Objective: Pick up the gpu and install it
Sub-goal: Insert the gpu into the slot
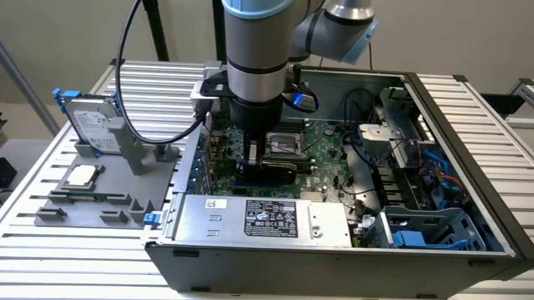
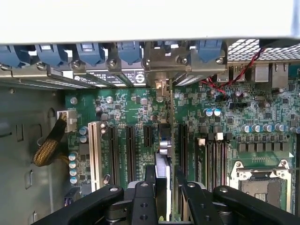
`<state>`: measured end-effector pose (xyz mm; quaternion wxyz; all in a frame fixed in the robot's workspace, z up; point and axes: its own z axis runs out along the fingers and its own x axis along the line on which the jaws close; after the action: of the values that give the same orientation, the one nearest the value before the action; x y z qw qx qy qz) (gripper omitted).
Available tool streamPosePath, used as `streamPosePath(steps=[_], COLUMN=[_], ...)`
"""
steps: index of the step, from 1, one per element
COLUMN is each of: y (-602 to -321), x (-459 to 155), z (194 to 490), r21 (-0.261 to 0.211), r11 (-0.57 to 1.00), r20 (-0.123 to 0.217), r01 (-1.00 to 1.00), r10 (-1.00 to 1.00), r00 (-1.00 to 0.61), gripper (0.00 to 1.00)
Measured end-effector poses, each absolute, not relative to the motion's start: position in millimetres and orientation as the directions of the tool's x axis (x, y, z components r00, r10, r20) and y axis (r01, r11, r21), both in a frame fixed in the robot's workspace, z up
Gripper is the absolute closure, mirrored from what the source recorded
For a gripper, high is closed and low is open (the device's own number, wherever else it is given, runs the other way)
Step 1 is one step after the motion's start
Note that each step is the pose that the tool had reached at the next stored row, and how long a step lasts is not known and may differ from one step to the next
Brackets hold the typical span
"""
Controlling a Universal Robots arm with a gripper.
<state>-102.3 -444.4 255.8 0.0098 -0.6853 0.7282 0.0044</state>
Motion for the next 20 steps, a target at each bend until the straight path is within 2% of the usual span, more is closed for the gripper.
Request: streamPosePath(steps=[20], y=[-443.3], x=[-103.8], z=[253.2], r21=[-0.007], r11=[0.061], r20=[-0.020], r01=[-0.998], r10=[-0.998], r00=[-0.060], gripper=[1.00])
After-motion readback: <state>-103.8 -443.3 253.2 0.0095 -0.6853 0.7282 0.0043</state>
